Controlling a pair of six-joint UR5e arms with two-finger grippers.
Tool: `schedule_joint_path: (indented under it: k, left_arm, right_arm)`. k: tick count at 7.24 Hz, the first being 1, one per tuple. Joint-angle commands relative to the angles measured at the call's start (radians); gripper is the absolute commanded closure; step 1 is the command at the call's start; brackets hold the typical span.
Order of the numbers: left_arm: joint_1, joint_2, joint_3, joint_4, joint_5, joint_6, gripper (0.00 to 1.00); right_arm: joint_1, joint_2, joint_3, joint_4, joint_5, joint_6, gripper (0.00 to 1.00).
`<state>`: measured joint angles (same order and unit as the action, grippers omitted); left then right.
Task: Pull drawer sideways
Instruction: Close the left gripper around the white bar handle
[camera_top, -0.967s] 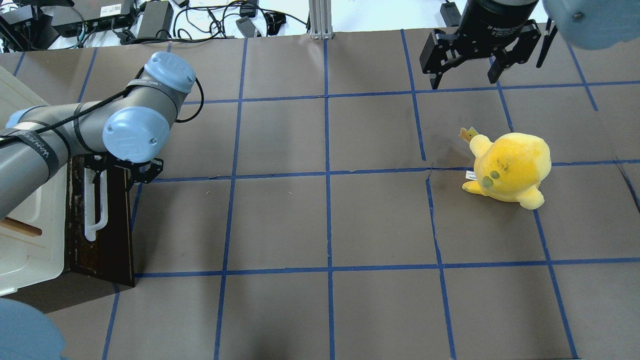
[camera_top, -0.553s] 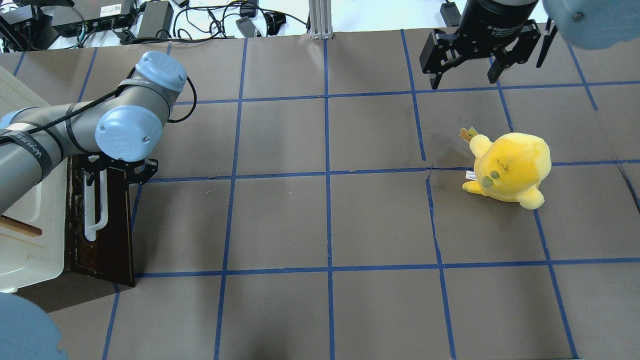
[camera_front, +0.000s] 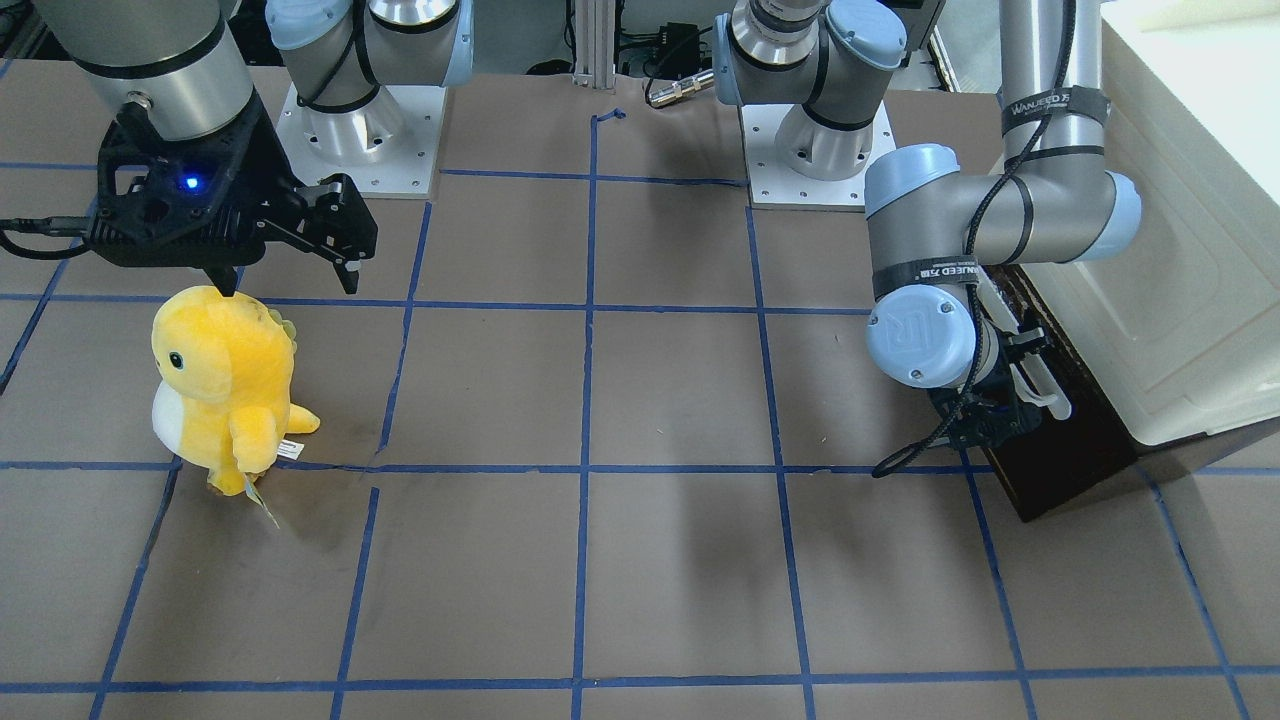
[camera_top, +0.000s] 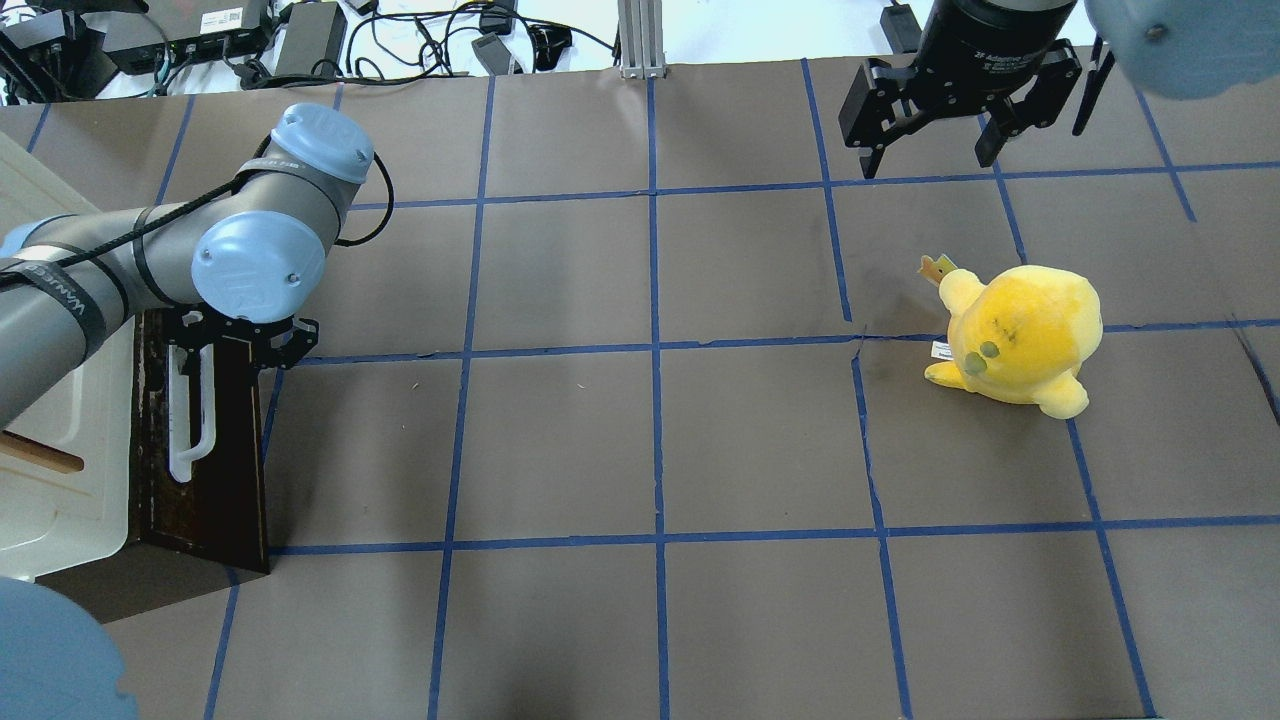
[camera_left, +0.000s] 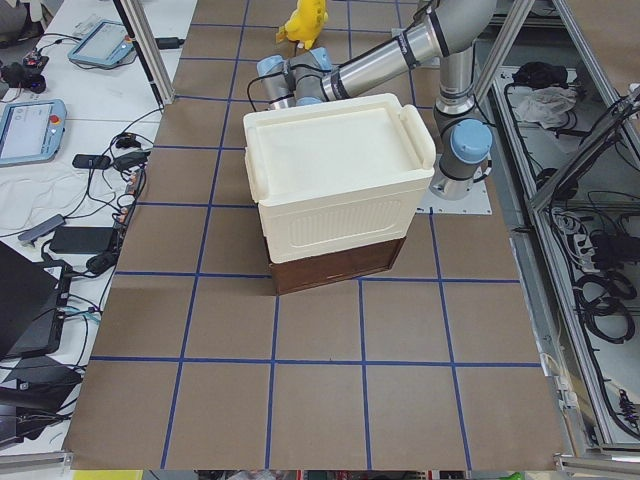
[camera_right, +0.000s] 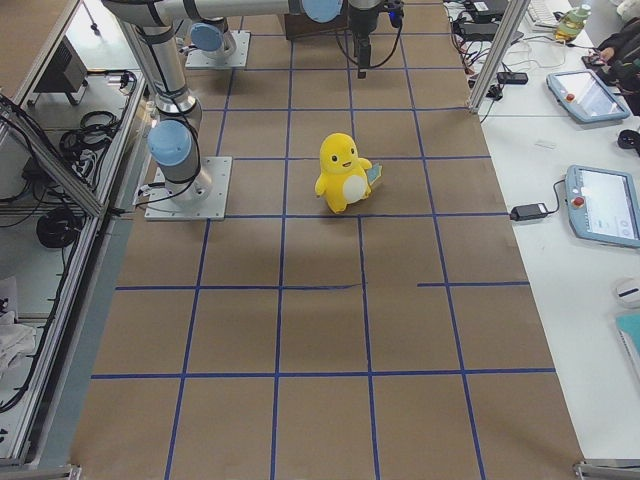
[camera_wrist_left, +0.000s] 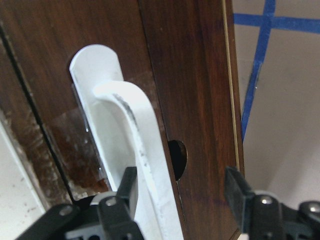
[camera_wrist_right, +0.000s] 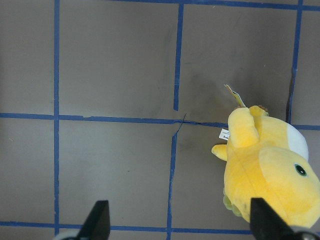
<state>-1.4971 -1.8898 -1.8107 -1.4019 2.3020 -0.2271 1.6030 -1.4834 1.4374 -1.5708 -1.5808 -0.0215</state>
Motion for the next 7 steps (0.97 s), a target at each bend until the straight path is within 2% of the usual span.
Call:
schedule_joint_path:
  k: [1, 5, 6, 7]
  left_arm:
    - [0.002, 0.0, -0.001, -0.006, 0.002, 0.002, 0.4]
    - [0.002, -0.002, -0.01, -0.009, 0.0, -0.001, 0.46]
    - [0.002, 0.0, -0.01, -0.009, 0.0, 0.0, 0.55]
    - [0.002, 0.0, -0.01, -0.008, 0.0, -0.001, 0.7]
  right_arm:
    - [0.0, 0.0, 0.0, 0.0, 0.001, 0.0, 0.0]
    - [0.0, 0.0, 0.0, 0.0, 0.001, 0.0, 0.0]
    - [0.0, 0.0, 0.0, 0.0, -0.001, 0.0, 0.0]
    - [0.0, 0.0, 0.0, 0.0, -0.001, -0.002, 0.0]
